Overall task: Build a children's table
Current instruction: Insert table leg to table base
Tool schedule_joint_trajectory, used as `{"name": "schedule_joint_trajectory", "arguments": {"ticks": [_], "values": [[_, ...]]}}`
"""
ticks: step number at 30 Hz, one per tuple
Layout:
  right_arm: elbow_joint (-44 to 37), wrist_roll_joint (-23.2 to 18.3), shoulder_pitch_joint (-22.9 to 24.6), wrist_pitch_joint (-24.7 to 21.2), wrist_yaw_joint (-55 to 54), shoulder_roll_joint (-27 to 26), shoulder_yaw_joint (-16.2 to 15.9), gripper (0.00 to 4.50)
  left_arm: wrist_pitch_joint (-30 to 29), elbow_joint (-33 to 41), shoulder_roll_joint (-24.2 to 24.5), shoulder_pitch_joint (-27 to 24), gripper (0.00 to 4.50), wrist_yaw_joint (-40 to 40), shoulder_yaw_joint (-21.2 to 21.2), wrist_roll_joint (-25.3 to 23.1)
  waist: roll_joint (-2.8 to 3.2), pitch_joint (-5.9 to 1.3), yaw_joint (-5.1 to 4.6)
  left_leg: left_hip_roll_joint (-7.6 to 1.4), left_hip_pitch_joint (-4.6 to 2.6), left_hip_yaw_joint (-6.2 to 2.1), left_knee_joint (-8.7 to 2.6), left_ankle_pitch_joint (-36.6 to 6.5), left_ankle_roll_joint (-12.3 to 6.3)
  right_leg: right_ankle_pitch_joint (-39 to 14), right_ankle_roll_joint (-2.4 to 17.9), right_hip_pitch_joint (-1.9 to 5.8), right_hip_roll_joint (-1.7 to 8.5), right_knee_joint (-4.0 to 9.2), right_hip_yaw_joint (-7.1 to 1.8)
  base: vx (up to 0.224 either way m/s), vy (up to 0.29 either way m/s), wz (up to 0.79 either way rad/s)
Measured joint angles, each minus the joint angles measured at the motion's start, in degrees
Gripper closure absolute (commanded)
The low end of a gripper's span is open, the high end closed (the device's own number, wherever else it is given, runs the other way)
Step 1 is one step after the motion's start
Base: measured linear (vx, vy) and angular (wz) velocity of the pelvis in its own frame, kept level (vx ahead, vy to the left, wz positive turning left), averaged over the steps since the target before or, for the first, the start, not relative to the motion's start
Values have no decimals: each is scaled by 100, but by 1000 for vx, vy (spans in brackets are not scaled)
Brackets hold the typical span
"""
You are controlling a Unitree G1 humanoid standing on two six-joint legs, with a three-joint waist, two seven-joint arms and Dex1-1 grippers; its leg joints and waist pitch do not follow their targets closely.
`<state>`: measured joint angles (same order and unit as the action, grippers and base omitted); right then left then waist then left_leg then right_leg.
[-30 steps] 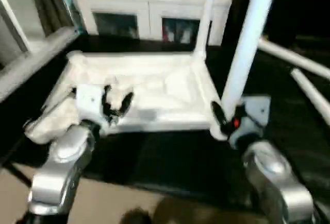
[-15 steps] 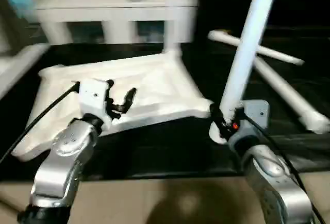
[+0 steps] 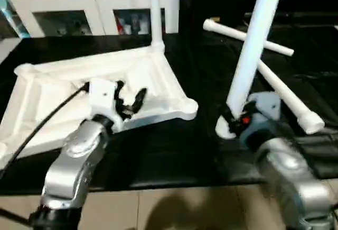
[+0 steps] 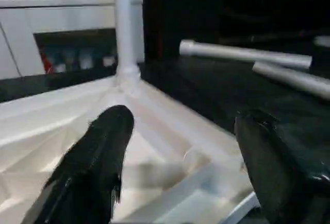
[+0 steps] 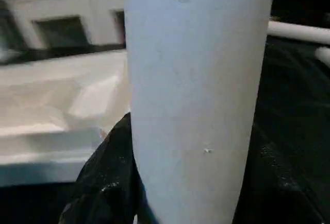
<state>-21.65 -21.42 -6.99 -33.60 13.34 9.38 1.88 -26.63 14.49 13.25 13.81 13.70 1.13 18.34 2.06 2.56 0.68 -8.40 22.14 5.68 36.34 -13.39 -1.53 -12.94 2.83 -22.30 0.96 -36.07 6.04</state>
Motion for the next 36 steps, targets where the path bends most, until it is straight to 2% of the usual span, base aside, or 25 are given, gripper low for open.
{"name": "schedule_joint_trajectory", "arguments": {"ticks": [2, 4, 6, 8, 11, 13, 15, 18, 21, 23, 27, 31, 34, 36], "values": [[34, -369, -204, -120, 399, 116, 25, 256, -183, -18, -89, 229, 93, 98, 136, 324, 27, 5, 71, -37, -20, -16, -61, 66, 228, 23, -3, 2, -6, 23, 17, 0, 0, 0], [168, -839, -481, -335, 916, 306, 89, 256, -299, -105, -172, 574, 93, 215, 307, 662, 43, 11, 145, -72, -29, 7, -70, 111, 406, 21, 27, 16, 1, 34, 37, 0, 0, 0], [338, -1226, -705, -541, 1372, 524, 241, 256, -459, -175, -220, 805, 65, 389, 475, 1034, 44, 12, 185, -75, -35, 44, -71, 125, 430, 51, 13, 35, 26, 66, 39, 0, 0, 0], [465, -1491, -869, -708, 1693, 676, 378, 256, -671, -200, -219, 891, 59, 617, 553, 1397, 41, 13, 212, -96, -60, 110, -68, 131, 435, 81, -5, 44, 47, 96, 36, -17, 55, 3], [690, -1991, -1115, -992, 2195, 793, 570, 256, -1155, -222, -230, 995, 40, 1011, 582, 2070, 8, 27, 264, -91, -63, 178, -54, 128, 425, 129, 13, 46, 74, 104, 3, -4, 38, 0], [828, -2285, -1256, -1143, 2523, 944, 602, 256, -1629, -255, -328, 1230, 28, 1123, 719, 2759, -18, 42, 305, -98, -65, 233, -52, 136, 411, 139, 2, 43, 88, 101, -11, 0, 0, 0], [928, -2450, -1385, -1282, 2872, 1149, 596, 256, -2106, -272, -363, 1530, 12, 1242, 854, 3521, -28, 41, 345, -99, -73, 273, -53, 136, 411, 143, 0, 43, 102, 97, -20, 0, 0, 0], [963, -2594, -1509, -1465, 3248, 1387, 523, 256, -2641, -372, -374, 1782, 5, 1360, 1020, 4400, -30, 40, 400, -99, -81, 306, -56, 142, 400, 142, -11, 43, 118, 88, -26, 0, 0, 0], [960, -2637, -1545, -1591, 3535, 1495, 399, 256, -2946, -459, -409, 1860, 5, 1436, 1032, 4966, -33, 39, 444, -100, -81, 311, -60, 143, 399, 138, -18, 42, 119, 86, -27, 0, 0, 0], [950, -2649, -1544, -1637, 3673, 1580, 290, 256, -3063, -466, -412, 1892, 5, 1541, 1003, 5018, -34, 39, 460, -102, -84, 312, -61, 145, 397, 137, -21, 37, 119, 86, -27, 0, 0, 0], [925, -2650, -1546, -1646, 3854, 1725, 118, 256, -3142, -463, -350, 2024, 5, 1673, 674, 4719, -35, 40, 495, -101, -82, 318, -61, 144, 395, 119, -63, 36, 123, 89, -27, 0, 0, 0], [918, -2635, -1545, -1644, 3977, 1820, 39, 256, -3155, -473, -310, 2064, 5, 1626, 484, 4675, -36, 40, 516, -101, -80, 321, -61, 143, 393, 119, -64, 36, 126, 89, -28, 0, 0, 0], [871, -2436, -1546, -1572, 3914, 1857, -56, 256, -2726, -519, -259, 2112, 5, 1491, 234, 3998, -35, 40, 514, -102, -82, 321, -61, 144, 393, 117, -68, 37, 126, 87, -28, 0, 0, 0], [889, -2132, -1563, -1482, 3643, 1855, -144, 256, -2451, -601, -333, 2150, 5, 1314, 165, 3631, -35, 40, 512, -102, -80, 321, -61, 148, 391, 120, -72, 37, 126, 89, -27, 0, 0, 0]]}}
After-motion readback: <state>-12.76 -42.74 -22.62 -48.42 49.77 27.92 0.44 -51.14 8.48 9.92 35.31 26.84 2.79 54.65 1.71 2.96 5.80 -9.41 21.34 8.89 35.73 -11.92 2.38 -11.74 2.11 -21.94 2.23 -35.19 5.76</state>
